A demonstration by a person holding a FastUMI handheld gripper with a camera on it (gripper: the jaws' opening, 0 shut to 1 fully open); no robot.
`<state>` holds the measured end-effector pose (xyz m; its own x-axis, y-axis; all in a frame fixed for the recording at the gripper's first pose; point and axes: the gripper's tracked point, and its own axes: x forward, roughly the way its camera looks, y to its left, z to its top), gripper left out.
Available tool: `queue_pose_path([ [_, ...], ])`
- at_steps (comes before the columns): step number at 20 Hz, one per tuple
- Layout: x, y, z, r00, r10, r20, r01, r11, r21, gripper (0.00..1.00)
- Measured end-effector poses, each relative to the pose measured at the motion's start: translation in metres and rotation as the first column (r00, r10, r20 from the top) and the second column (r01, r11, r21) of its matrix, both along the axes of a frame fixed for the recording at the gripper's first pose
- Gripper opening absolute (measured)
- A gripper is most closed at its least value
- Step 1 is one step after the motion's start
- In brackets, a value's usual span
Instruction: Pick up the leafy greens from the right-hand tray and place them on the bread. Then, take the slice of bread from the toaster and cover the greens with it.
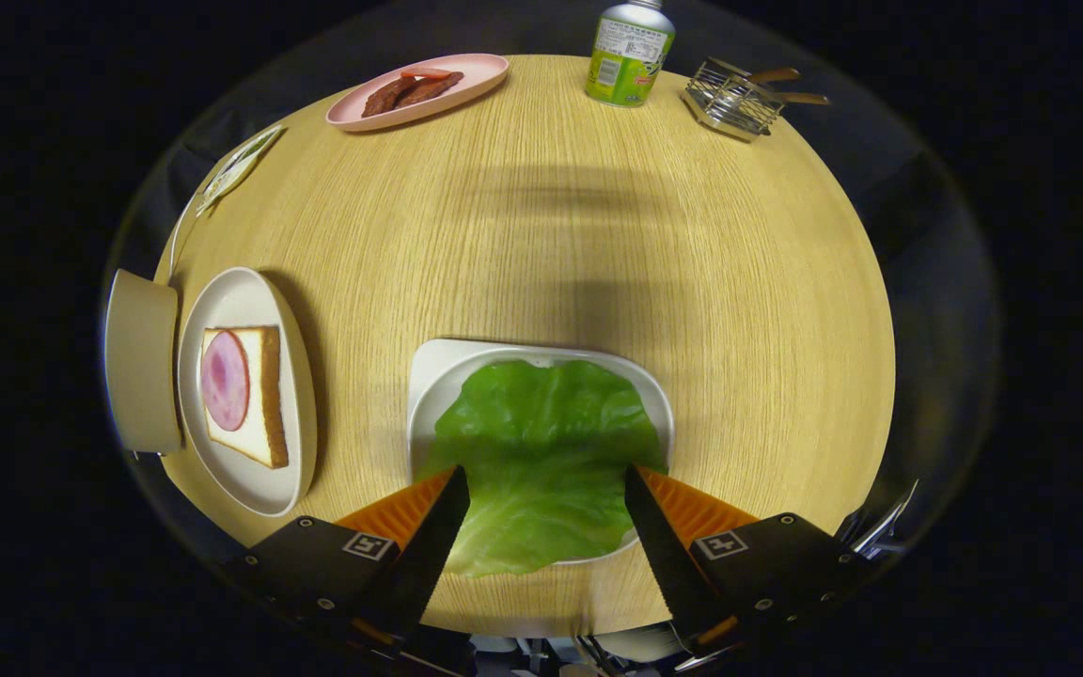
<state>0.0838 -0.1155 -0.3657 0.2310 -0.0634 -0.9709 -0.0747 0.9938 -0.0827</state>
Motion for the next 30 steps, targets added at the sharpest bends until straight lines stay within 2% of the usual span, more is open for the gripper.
queue_pose_path([
  [4,0.002,0.0,-0.006,1.0,-0.007,-0.005,0.007,1.0,0.003,0.99],
  [5,0.002,0.001,-0.004,1.0,-0.008,-0.005,0.008,1.0,0.007,0.91],
  [8,0.002,0.003,-0.005,1.0,-0.008,-0.001,0.008,1.0,0.023,0.78],
  [11,0.002,0.003,-0.005,1.0,-0.012,0.017,0.011,0.999,0.038,0.52],
  [13,0.003,0.002,-0.006,0.998,-0.063,0.024,0.061,0.995,0.076,0.19],
  [14,0.003,0.002,-0.004,0.997,-0.075,0.022,0.073,0.993,0.095,0.07],
  [15,0.003,0.001,-0.002,0.997,-0.079,0.026,0.076,0.992,0.1,0.01],
  [19,0.002,-0.001,0.012,0.994,-0.098,0.047,0.092,0.989,0.112,0.01],
  [24,0.002,0.008,0.05,0.993,-0.071,0.093,0.061,0.992,0.106,0.01],
  [30,0.005,0.063,0.1,0.987,0.031,0.155,-0.05,0.992,0.118,0.0],
])
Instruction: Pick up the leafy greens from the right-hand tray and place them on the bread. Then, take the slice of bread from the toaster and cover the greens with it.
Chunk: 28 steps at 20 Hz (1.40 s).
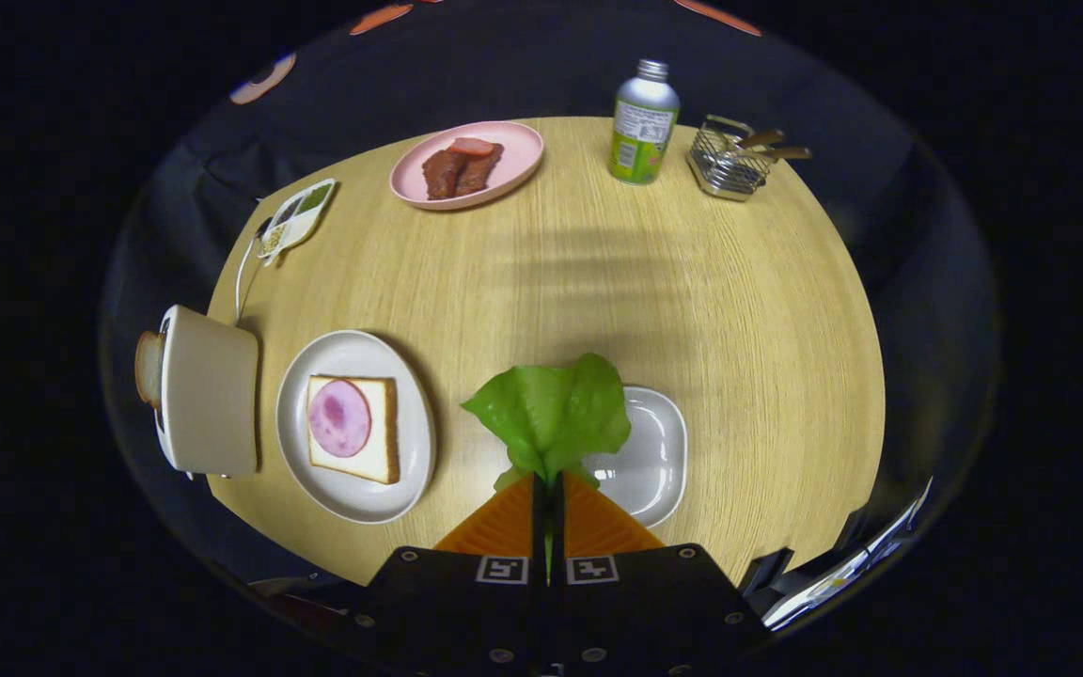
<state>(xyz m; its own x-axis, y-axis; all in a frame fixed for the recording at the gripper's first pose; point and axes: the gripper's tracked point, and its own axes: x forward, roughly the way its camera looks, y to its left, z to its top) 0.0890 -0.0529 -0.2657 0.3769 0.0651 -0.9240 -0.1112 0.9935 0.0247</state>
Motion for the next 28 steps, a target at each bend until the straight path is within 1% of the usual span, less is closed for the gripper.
queue_pose_path([
  [7,-0.003,0.09,0.017,0.991,0.133,0.005,-0.133,0.991,0.028,0.01],
  [13,-0.003,0.145,-0.002,0.974,0.225,-0.036,-0.225,0.974,0.026,0.01],
  [18,0.002,0.175,-0.021,0.965,0.252,-0.075,-0.251,0.968,0.026,0.01],
  [24,0.006,0.185,-0.042,0.959,0.263,-0.109,-0.264,0.964,-0.002,0.02],
  [28,0.005,0.183,-0.05,0.959,0.25,-0.135,-0.254,0.967,-0.015,0.03],
])
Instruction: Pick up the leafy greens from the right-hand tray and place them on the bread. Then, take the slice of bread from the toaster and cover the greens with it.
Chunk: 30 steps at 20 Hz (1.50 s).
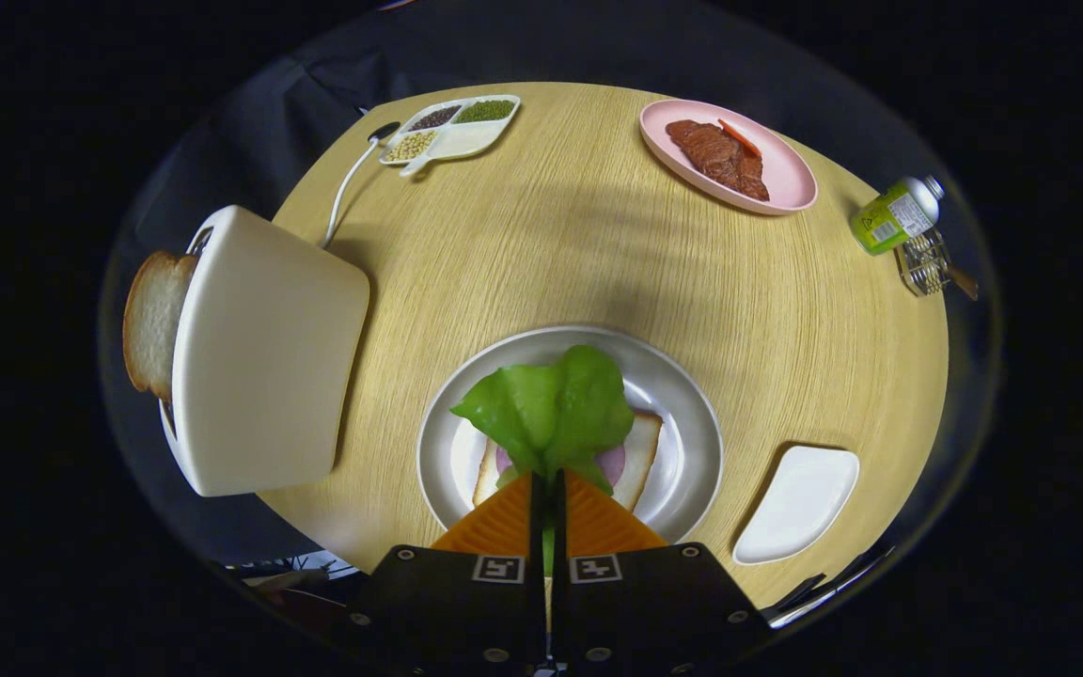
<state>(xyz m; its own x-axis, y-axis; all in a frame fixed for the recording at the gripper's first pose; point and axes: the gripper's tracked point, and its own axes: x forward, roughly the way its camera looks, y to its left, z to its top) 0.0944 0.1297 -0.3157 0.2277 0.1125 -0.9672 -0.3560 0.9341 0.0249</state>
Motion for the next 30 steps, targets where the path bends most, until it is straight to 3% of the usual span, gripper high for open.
queue_pose_path([
  [4,0.0,-0.007,-0.004,1.0,-0.008,0.003,0.008,1.0,-0.008,0.11],
  [10,-0.004,-0.012,-0.006,1.0,-0.026,-0.002,0.026,1.0,-0.012,0.36],
  [12,-0.002,-0.012,-0.003,0.999,-0.03,0.012,0.03,0.999,-0.009,0.48],
  [13,-0.001,-0.011,-0.001,0.999,-0.037,0.019,0.037,0.999,-0.003,0.6],
  [17,-0.001,-0.013,0.012,0.998,-0.05,0.045,0.05,0.999,0.001,0.95],
  [18,0.0,-0.012,0.021,0.997,-0.046,0.06,0.045,0.999,0.003,0.98],
  [25,0.0,0.011,0.103,0.986,-0.025,0.165,0.023,1.0,0.014,0.98],
  [30,-0.015,0.07,0.16,0.982,0.011,0.187,-0.028,0.996,0.087,0.98],
])
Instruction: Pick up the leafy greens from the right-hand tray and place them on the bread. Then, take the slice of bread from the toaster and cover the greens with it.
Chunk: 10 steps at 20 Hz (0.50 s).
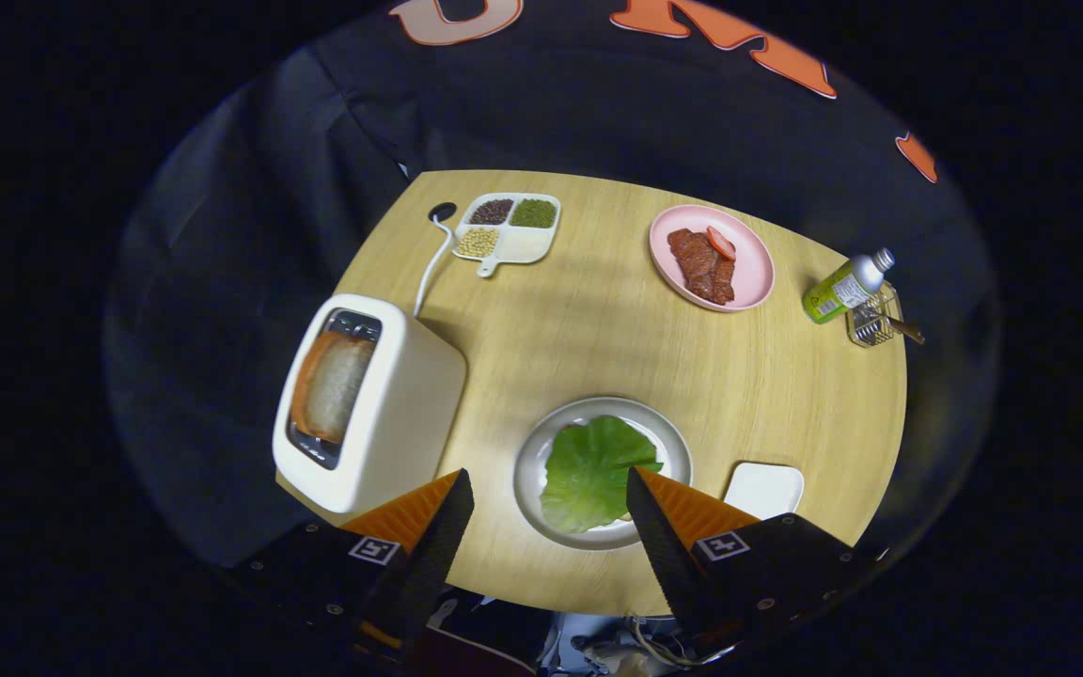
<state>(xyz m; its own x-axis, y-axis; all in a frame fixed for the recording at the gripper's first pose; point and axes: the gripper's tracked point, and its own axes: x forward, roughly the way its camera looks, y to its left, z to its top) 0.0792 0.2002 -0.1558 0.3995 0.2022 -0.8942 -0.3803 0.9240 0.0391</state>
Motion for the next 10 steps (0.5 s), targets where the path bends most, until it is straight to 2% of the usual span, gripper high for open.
queue_pose_path([
  [5,-0.016,0.066,0.025,0.996,0.084,0.011,-0.084,0.996,0.016,0.98],
  [10,-0.019,0.121,0.018,0.994,0.11,-0.014,-0.109,0.993,0.032,0.98],
])
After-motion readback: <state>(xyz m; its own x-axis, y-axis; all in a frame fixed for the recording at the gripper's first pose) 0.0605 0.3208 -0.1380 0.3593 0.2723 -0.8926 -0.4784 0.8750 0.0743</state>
